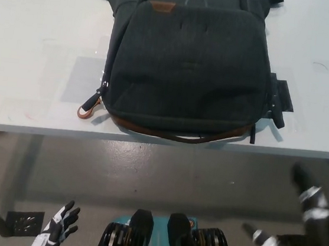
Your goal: A bag is kept in the middle of the table with its flap loosely closed and the robot uses its right hand to adjust it and opens it
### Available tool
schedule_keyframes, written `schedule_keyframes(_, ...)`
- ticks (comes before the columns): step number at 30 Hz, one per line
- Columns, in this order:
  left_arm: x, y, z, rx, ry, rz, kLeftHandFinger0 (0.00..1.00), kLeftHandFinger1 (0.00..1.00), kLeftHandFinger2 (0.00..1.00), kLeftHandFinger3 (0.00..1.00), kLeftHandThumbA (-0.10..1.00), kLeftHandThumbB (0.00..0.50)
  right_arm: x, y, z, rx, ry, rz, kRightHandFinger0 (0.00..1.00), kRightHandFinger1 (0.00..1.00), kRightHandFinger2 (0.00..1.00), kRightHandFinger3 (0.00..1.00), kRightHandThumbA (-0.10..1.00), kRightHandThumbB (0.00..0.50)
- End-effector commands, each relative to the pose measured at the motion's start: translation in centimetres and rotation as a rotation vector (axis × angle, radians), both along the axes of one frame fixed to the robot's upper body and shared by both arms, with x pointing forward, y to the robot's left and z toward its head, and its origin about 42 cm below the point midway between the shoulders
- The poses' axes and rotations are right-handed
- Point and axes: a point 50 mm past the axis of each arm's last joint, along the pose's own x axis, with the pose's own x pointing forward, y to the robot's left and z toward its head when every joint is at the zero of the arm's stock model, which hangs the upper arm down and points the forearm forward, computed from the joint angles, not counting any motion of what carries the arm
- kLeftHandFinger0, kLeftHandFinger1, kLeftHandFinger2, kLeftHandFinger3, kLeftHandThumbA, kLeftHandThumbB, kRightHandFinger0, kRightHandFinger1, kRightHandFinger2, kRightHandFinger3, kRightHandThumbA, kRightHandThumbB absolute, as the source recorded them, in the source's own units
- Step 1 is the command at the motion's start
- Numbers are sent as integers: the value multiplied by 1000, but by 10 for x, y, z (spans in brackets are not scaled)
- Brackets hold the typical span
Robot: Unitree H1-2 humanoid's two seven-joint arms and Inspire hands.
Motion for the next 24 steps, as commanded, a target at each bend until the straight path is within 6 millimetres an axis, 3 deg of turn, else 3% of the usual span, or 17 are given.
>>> schedule_keyframes(1, -4, 3, 7, 6, -58, -14, 1000, 1000, 1000, 1000, 1000, 100, 20, -15, 48, -24, -103, -19, 1000, 1000, 1000, 1000, 1000, 269)
schedule_keyframes(5, -6, 2, 7, 9, -55, -21, 1000, 1000, 1000, 1000, 1000, 102, 43, -24, 84, -32, -153, -4, 1000, 1000, 1000, 1000, 999, 273)
schedule_keyframes(9, -7, 4, 5, 8, -44, -19, 1000, 1000, 1000, 1000, 1000, 122, 78, -20, 116, -8, -197, -9, 1000, 1000, 1000, 1000, 996, 266)
schedule_keyframes(12, -6, 2, 7, 21, -46, -26, 1000, 1000, 1000, 1000, 1000, 114, 107, -15, 138, 81, -131, 23, 1000, 1000, 1000, 1000, 1000, 273)
schedule_keyframes(13, -6, 2, 7, 33, -49, -29, 1000, 1000, 1000, 1000, 1000, 108, 119, -12, 144, 118, -121, 48, 1000, 1000, 1000, 1000, 999, 240)
schedule_keyframes(15, -6, 2, 7, 32, -48, -32, 1000, 1000, 1000, 1000, 1000, 105, 133, -8, 149, 141, -104, 68, 1000, 1000, 1000, 1000, 973, 205)
schedule_keyframes(20, -6, 3, 6, 34, -45, -41, 1000, 1000, 1000, 1000, 1000, 80, 179, 3, 164, 176, -2, 144, 1000, 1000, 1000, 1000, 1000, 219)
schedule_keyframes(24, -13, 4, 3, 54, -35, -44, 1000, 1000, 1000, 1000, 1000, 89, 205, 20, 170, 237, 98, 265, 1000, 1000, 1000, 1000, 1000, 294)
